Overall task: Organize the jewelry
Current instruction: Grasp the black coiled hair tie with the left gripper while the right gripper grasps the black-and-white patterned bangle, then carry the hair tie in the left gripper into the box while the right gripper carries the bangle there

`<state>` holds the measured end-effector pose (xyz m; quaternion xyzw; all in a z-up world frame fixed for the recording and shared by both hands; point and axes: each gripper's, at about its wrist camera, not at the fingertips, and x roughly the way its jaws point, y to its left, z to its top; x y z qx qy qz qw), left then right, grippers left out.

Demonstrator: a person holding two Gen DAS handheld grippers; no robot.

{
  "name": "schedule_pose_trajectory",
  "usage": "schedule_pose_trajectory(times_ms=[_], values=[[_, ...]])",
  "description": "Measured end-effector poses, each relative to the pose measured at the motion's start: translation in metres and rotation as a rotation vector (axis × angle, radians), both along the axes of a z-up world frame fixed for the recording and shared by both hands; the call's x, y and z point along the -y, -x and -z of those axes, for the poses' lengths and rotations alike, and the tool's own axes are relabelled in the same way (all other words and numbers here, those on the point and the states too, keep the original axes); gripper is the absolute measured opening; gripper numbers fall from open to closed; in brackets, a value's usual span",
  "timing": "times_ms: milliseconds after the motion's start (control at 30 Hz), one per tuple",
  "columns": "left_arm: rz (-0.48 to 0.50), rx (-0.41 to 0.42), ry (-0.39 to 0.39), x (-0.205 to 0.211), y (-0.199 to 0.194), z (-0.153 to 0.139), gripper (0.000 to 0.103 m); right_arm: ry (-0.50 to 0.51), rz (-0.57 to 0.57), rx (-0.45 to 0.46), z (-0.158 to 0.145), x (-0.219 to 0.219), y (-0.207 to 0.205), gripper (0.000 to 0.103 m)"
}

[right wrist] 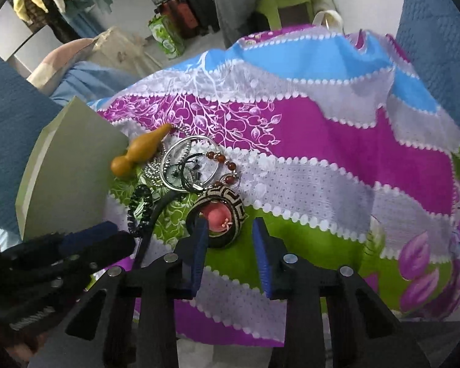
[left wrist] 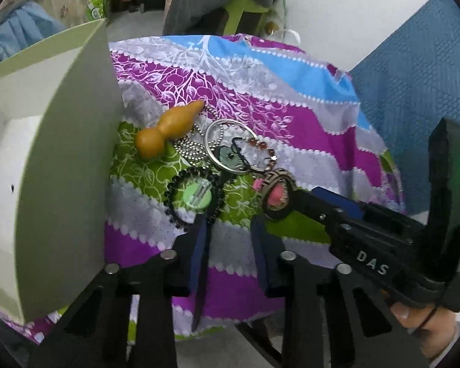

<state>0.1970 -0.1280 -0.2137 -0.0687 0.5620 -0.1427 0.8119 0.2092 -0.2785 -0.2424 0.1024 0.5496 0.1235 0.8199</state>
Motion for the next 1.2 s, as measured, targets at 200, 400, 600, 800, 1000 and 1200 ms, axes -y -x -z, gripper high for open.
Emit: schedule_pose_trajectory(times_ms=[200, 400, 600, 800, 1000, 1200], values=[[0.002, -0.008, -0.01, 0.001, -0.011, 0.016, 0.02, -0.004, -0.016, -0.039, 0.016, 0.0, -0.007, 0.025], [0.027, 0.0, -0.008, 0.004, -0.011, 0.019, 0.009, 0.024, -0.018, -0.026, 0.015, -0.001, -0.003, 0.008], [0.021, 0.018, 0.012, 0.002, -0.006, 0.009, 0.009, 0.049, -0.003, 0.002, 0.005, 0.002, 0.002, 0.006], [-0.01, 0.057, 0.025, -0.006, 0.002, -0.01, 0.009, 0.076, 0.02, 0.04, -0.009, 0.004, 0.011, 0.005], [-0.04, 0.08, 0.065, -0.016, 0.011, -0.03, 0.009, 0.109, 0.039, 0.077, -0.031, 0.0, 0.028, 0.005], [-0.024, 0.139, 0.059, -0.021, 0.028, -0.052, 0.009, 0.132, 0.062, 0.128, -0.057, -0.006, 0.051, 0.005]])
